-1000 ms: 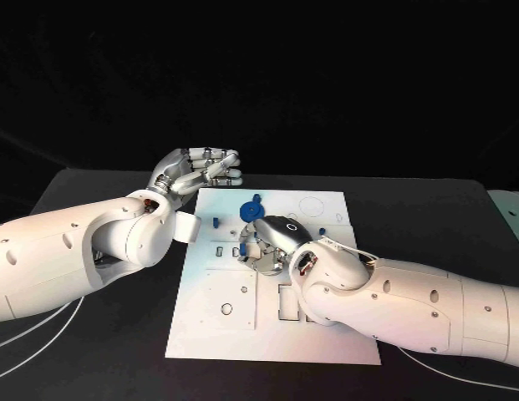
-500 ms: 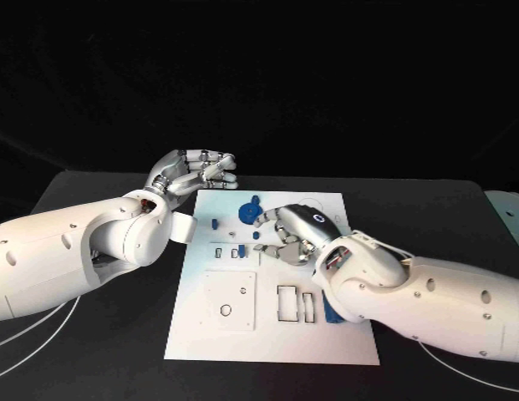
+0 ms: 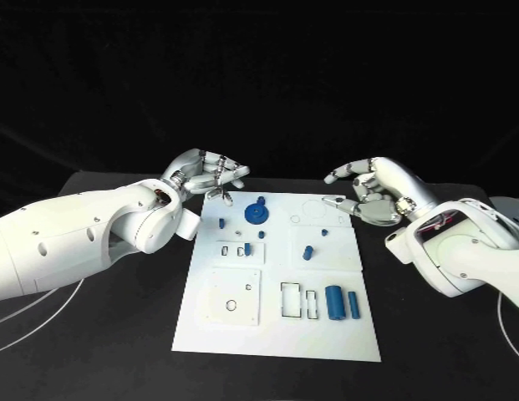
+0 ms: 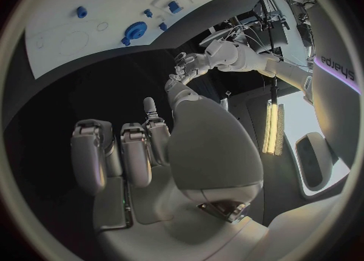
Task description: Assemble the parts on the task board
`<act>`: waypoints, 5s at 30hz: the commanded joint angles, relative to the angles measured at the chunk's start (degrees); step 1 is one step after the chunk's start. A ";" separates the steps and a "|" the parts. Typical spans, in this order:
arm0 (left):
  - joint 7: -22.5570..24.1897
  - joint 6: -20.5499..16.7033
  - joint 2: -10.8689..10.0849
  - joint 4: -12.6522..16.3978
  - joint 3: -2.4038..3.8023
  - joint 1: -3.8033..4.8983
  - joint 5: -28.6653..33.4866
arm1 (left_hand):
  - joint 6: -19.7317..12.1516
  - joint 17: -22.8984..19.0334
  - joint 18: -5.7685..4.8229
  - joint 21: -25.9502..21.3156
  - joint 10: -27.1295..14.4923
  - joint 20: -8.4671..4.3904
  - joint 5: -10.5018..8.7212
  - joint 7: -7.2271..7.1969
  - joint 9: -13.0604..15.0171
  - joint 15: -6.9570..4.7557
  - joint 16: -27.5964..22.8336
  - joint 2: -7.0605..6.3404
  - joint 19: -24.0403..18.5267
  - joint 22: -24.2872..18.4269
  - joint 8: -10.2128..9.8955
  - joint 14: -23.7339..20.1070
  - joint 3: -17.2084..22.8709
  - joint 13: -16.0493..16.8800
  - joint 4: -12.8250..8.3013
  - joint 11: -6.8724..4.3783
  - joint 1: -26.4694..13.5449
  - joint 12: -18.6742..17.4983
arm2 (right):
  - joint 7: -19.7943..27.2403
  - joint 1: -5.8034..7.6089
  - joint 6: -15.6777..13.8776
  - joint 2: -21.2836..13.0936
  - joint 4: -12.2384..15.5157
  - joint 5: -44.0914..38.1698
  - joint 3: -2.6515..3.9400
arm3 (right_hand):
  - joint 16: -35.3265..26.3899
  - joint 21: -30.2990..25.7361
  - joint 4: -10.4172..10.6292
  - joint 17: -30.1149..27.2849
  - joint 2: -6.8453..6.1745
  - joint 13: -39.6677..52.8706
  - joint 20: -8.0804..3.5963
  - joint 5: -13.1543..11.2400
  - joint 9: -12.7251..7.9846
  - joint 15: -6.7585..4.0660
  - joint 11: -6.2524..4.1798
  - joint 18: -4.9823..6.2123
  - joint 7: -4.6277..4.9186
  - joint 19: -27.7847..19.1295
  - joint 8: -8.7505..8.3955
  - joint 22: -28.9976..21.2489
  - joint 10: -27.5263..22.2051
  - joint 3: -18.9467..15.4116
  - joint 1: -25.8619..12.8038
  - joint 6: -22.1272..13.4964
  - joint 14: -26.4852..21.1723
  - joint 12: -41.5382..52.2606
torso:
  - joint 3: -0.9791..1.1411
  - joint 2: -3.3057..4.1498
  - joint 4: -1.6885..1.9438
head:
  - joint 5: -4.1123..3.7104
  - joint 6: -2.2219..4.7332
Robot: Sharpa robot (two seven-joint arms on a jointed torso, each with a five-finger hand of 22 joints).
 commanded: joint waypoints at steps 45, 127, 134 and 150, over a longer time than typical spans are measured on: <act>-44.95 34.96 11.30 -6.35 -1.51 5.21 -38.68 | -4.36 22.97 -3.64 37.58 -5.88 -0.85 -8.26 -3.22 24.81 -1.83 22.71 12.30 -1.72 42.79 15.53 4.45 -18.96 39.52 0.06 -2.52 -14.10 39.54 | 0.11 0.83 3.84 -2.06 -2.76 6.02 -0.55 | 0.34 0.61 0.02 13.94 -1.14 6.15 -0.98 9.46 0.35 -0.90 -0.65 0.24 -0.58 2.93 2.00 11.27 -0.05 -1.08 -2.09 -0.45 5.67 -0.58 | 0.57 -1.67 0.19 | 1.47 -1.55; -45.74 41.42 14.87 -9.46 -2.75 5.13 -37.94 | -3.35 22.87 -3.71 37.67 -6.66 -0.72 -8.13 -3.41 32.63 -1.96 22.97 -12.83 -1.85 43.56 12.76 4.41 47.36 38.67 -1.15 -2.75 -25.18 38.62 | -0.53 -0.12 3.64 -0.78 -4.67 5.94 -0.72 | 0.00 -1.23 -0.04 13.21 -1.10 3.88 -0.96 10.61 0.35 -0.88 -0.62 0.67 -0.53 2.05 2.18 10.21 -2.36 -0.86 -2.45 -0.95 5.47 -3.23 | 0.59 -1.49 0.16 | 1.31 -3.16; -45.83 42.28 15.36 -10.07 -3.17 5.11 -37.93 | -3.24 22.90 -3.71 37.77 -6.46 -0.77 -8.31 -3.43 33.02 -1.98 23.02 -12.92 -1.78 43.66 13.01 4.43 46.97 38.73 -0.90 -2.76 -26.03 38.78 | -0.62 -0.16 3.77 -0.78 -4.67 5.94 -0.72 | -0.02 -1.31 -0.02 13.16 -1.08 3.84 -0.96 10.68 0.37 -0.88 -0.63 0.68 -0.54 2.02 2.27 10.18 -2.37 -0.83 -2.54 -0.92 5.45 -3.27 | 0.63 -1.48 0.12 | 1.20 -3.36; -45.64 39.72 15.16 -9.78 -3.29 5.10 -36.27 | -3.95 23.31 -3.80 38.13 -6.02 -1.11 -7.87 -4.06 35.46 -2.46 23.33 -9.84 -1.61 44.23 14.48 4.52 52.24 39.17 -6.11 -3.33 -24.05 39.36 | -0.58 -0.33 3.71 -0.74 -4.77 5.94 -0.72 | -0.02 -1.31 0.00 13.18 -1.08 3.95 -0.96 10.67 0.38 -0.89 -0.63 0.68 -0.54 2.02 2.32 10.18 -2.24 -0.83 -2.64 -0.92 5.46 -3.15 | 0.65 -1.53 0.16 | 1.10 -3.69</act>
